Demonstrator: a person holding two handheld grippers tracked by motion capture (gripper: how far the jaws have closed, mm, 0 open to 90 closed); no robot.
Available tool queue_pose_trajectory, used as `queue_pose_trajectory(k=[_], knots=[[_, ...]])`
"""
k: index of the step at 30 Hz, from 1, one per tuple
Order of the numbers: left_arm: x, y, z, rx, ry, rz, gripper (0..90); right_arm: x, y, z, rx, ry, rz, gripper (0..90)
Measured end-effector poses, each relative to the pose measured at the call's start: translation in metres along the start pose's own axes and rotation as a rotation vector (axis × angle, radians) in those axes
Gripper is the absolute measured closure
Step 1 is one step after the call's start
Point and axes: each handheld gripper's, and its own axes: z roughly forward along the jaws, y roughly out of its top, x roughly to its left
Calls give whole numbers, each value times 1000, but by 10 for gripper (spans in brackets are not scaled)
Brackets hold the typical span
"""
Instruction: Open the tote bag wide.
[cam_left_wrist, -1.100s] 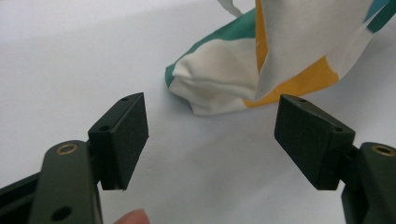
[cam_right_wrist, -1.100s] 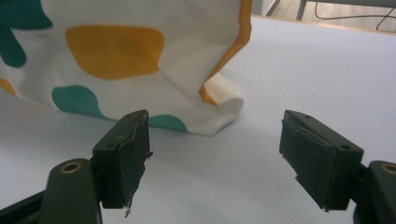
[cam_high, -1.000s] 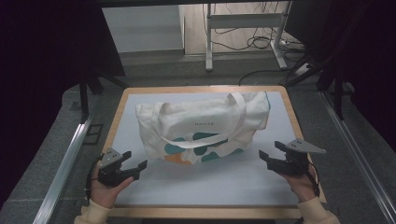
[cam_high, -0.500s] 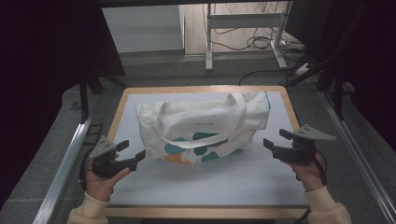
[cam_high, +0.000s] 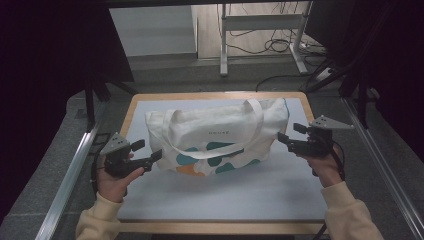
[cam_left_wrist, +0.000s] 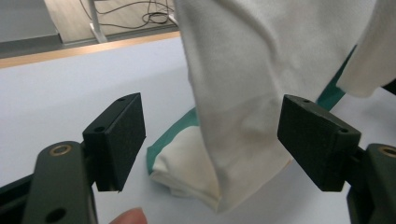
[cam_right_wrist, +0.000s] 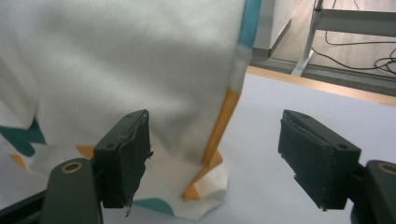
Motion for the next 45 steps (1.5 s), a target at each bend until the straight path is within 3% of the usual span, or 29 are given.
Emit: queue_pose_trajectory(k=[6, 9, 11, 12, 13, 14, 16, 18, 24, 31, 45], knots=[[0, 5, 10, 7, -37, -5, 378, -6, 9, 13, 8, 56, 33, 305], [-1, 6, 12, -2, -53, 0, 492, -8, 10, 17, 11, 84, 41, 350], [-3, 7, 12, -5, -40, 7, 590, -6, 11, 19, 15, 106, 31, 471], [-3, 7, 12, -6, -33, 11, 590, -6, 11, 19, 15, 106, 31, 471], [-3, 7, 11, -8, -31, 11, 676, -3, 12, 18, 8, 79, 11, 562], [-2, 7, 10, -10, -30, 10, 676, -3, 12, 18, 8, 79, 11, 562], [-1, 6, 9, -16, -35, 9, 756, 2, 12, 15, 5, 27, -24, 680], [-1, 6, 9, -22, -40, 13, 787, 3, 12, 13, 3, 11, -35, 747], [-1, 5, 8, -27, -42, 20, 821, 4, 10, 10, -9, 8, -32, 853], [-2, 4, 2, -34, -47, 27, 829, 10, 7, 1, -30, -2, -67, 860], [-12, -18, -7, -57, -51, 73, 830, 23, -22, -20, -83, 13, -100, 861]])
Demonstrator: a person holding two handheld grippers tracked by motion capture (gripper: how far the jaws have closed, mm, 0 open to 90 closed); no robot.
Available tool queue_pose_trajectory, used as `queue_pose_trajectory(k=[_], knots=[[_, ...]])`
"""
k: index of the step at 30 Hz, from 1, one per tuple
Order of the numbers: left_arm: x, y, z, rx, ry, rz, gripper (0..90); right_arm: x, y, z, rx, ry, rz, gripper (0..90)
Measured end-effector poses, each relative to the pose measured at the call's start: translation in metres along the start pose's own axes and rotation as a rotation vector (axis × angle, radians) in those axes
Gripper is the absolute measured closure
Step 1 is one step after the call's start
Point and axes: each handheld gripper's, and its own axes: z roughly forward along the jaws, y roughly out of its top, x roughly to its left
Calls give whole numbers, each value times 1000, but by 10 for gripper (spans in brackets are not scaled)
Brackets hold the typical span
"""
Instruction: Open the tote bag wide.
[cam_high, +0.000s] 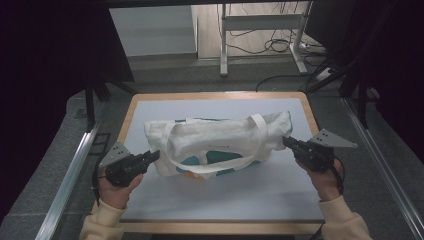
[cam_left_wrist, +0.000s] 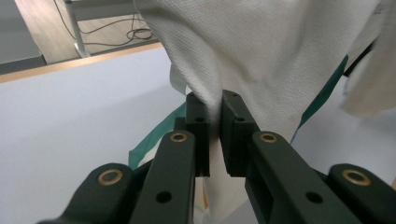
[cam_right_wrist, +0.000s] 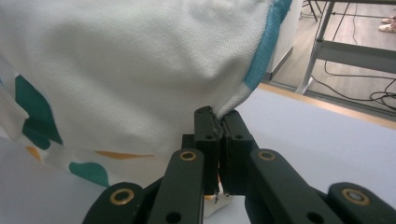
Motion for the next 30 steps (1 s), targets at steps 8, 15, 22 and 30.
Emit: queue_pose_trajectory(k=[8, 15, 22, 30], knots=[[1, -5, 7, 23, 4, -5, 833, 2, -12, 8, 25, 3, 12, 861], [3, -12, 15, 43, 5, -10, 836, 1, -20, 17, 51, -6, 16, 861], [4, -18, 23, 68, 15, -8, 840, 1, -29, 27, 75, -11, 23, 861], [2, -26, 28, 90, 26, 4, 844, 2, -38, 34, 106, -9, 32, 861]])
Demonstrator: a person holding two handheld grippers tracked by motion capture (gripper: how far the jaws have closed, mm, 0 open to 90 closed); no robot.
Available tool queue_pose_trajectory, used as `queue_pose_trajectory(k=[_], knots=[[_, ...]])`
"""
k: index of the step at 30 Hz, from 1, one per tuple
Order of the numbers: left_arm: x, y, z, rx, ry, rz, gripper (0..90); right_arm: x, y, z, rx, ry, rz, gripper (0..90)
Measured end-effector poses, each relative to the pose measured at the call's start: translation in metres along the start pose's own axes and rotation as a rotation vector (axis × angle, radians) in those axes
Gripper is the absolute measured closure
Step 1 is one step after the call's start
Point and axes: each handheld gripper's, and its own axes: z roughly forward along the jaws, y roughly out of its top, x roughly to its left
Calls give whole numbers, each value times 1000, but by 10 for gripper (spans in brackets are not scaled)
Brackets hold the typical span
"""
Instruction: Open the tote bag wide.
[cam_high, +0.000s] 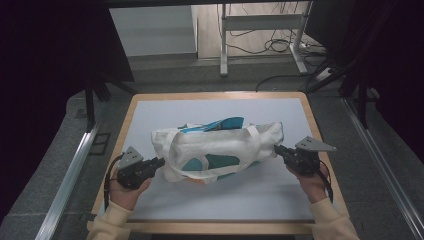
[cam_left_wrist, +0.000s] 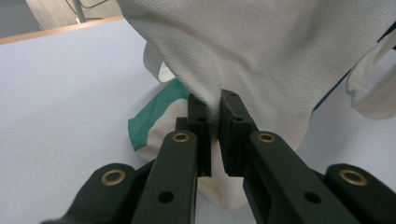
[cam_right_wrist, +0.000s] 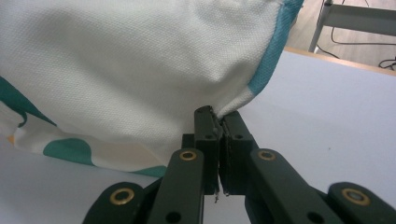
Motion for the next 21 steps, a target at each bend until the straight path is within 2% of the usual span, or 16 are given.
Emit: queue_pose_trajectory(k=[13, 16, 17, 21], knots=[[1, -8, 7, 27, 12, 10, 851, 1, -7, 6, 24, 4, 0, 861], [0, -12, 11, 55, 33, 28, 854, 2, -10, 8, 38, 4, -8, 861], [0, -13, 12, 59, 34, 28, 855, 2, -12, 10, 58, -3, -17, 861], [1, -14, 15, 71, 29, 19, 855, 1, -16, 13, 70, 5, -3, 861]])
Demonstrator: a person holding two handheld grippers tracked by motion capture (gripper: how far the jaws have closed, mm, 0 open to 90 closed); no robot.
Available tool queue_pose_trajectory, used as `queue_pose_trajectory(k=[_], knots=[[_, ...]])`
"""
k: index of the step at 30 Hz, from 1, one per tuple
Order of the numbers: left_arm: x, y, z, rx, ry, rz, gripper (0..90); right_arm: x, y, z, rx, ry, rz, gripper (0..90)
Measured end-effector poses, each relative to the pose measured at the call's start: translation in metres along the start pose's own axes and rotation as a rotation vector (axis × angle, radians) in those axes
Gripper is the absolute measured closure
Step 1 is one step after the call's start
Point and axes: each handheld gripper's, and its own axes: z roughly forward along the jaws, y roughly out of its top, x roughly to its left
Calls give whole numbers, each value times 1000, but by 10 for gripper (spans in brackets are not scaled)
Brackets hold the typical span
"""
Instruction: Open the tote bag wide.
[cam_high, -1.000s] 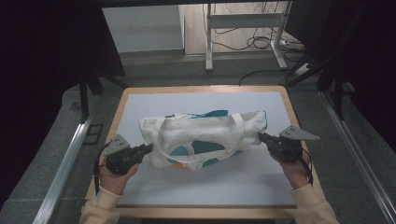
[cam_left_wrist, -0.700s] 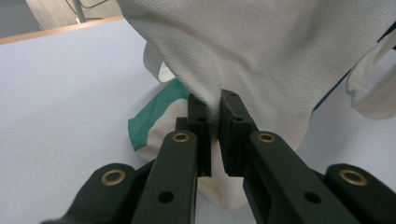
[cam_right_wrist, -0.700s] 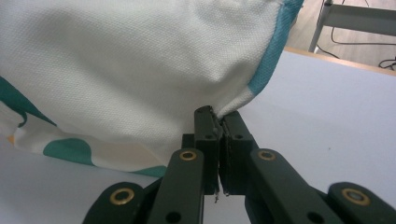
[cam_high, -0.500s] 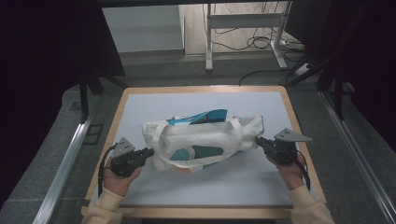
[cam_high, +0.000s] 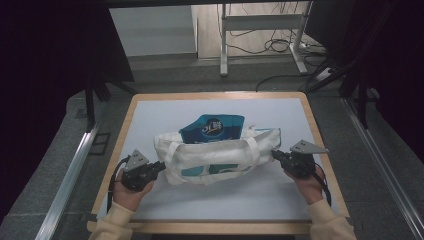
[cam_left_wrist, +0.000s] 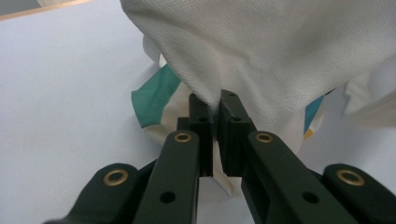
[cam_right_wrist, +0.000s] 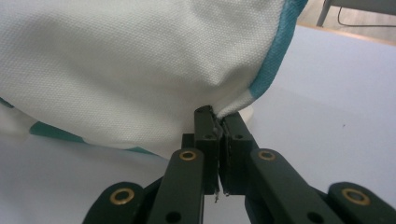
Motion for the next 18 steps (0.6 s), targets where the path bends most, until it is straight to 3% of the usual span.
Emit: queue_pose_trajectory(k=[9, 18], knots=[[2, -5, 9, 40, -3, -6, 857, 0, -5, 6, 37, 9, 2, 861], [2, -12, 25, 108, 6, 1, 860, 1, -13, 16, 111, 15, -3, 861]])
